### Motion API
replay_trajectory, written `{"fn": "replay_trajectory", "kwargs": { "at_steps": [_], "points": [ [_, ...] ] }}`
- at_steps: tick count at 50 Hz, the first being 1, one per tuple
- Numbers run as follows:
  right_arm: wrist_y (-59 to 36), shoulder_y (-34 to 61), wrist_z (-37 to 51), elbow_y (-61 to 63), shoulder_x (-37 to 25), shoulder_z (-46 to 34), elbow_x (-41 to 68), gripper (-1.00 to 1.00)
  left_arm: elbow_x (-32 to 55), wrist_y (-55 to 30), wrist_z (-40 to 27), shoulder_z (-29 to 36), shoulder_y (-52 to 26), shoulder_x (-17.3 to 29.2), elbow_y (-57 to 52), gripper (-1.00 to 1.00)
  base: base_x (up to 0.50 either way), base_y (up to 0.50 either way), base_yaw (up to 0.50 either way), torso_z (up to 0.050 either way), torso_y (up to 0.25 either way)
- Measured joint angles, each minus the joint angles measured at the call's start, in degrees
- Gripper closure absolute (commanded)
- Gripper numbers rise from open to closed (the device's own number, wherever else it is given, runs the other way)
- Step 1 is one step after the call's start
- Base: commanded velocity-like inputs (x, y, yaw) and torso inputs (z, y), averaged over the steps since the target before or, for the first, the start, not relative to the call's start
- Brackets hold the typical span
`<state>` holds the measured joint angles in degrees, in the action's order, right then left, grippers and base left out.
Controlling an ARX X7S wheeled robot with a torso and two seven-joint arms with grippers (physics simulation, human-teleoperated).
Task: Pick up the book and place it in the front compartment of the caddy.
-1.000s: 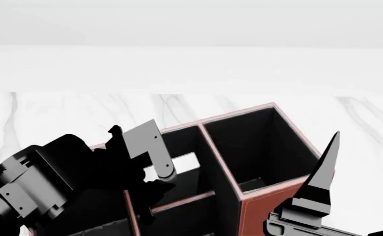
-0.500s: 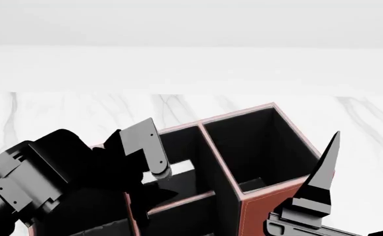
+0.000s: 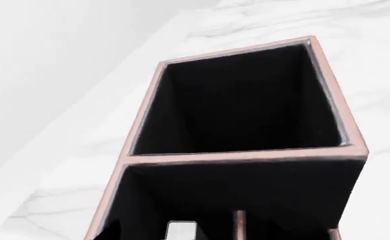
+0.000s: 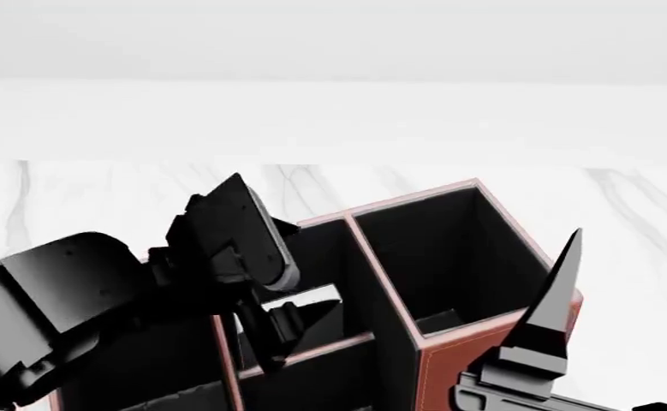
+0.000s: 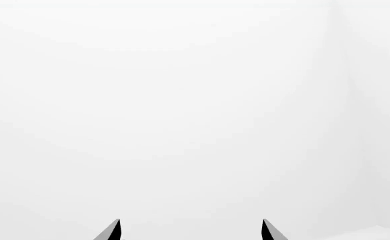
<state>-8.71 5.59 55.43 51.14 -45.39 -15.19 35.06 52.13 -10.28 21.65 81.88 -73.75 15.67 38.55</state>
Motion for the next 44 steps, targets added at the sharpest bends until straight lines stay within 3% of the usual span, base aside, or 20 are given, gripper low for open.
{"fn": "replay_trajectory", "kwargs": {
  "at_steps": [18,44],
  "points": [
    [-1.09,0.67,0.55,1.55,-0.04,-0.62,0.12,-1.0,0.71,6.4,-20.79,-7.14,4.66,14.12,-31.06,-1.0,0.0,0.0,0.0,0.0,0.0],
    [-2.12,1.67,1.18,2.93,-0.2,-1.26,0.17,-1.0,-2.42,21.36,-37.73,-14.13,17.79,23.31,-47.07,-1.0,0.0,0.0,0.0,0.0,0.0]
  ]
}}
